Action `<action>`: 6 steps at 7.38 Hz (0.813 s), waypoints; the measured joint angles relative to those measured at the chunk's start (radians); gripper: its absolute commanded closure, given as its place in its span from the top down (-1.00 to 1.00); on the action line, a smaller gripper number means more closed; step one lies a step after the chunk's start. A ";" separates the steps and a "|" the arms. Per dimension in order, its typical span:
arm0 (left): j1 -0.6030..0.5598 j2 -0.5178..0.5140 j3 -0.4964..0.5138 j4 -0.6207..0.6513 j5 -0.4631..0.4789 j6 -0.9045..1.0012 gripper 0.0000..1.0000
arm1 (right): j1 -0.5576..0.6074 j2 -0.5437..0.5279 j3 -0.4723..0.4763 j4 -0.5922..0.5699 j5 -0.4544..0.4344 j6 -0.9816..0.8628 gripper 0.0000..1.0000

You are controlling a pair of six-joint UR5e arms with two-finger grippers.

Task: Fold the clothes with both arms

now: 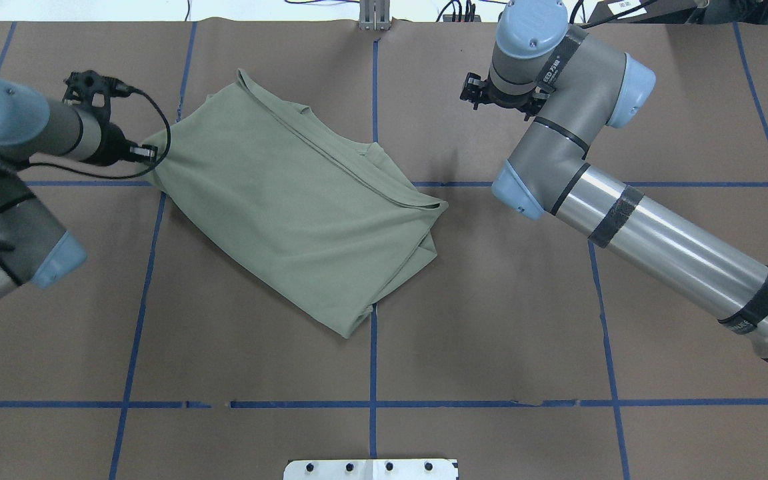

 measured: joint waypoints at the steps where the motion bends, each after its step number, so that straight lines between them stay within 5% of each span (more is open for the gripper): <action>1: -0.046 -0.110 0.156 -0.005 0.011 0.056 -1.00 | -0.001 0.001 0.002 0.001 0.001 0.000 1.00; 2: -0.078 -0.212 0.300 -0.014 0.048 0.109 -1.00 | -0.001 0.001 0.006 0.005 0.001 0.000 1.00; 3: -0.093 -0.290 0.407 -0.029 0.094 0.142 0.70 | -0.001 0.001 0.008 0.011 0.001 0.001 1.00; 4: -0.102 -0.330 0.462 -0.051 0.115 0.156 1.00 | -0.002 0.003 0.009 0.016 0.001 0.003 1.00; 6: -0.123 -0.349 0.481 -0.089 0.077 0.163 1.00 | -0.016 0.036 -0.003 0.019 0.002 0.007 1.00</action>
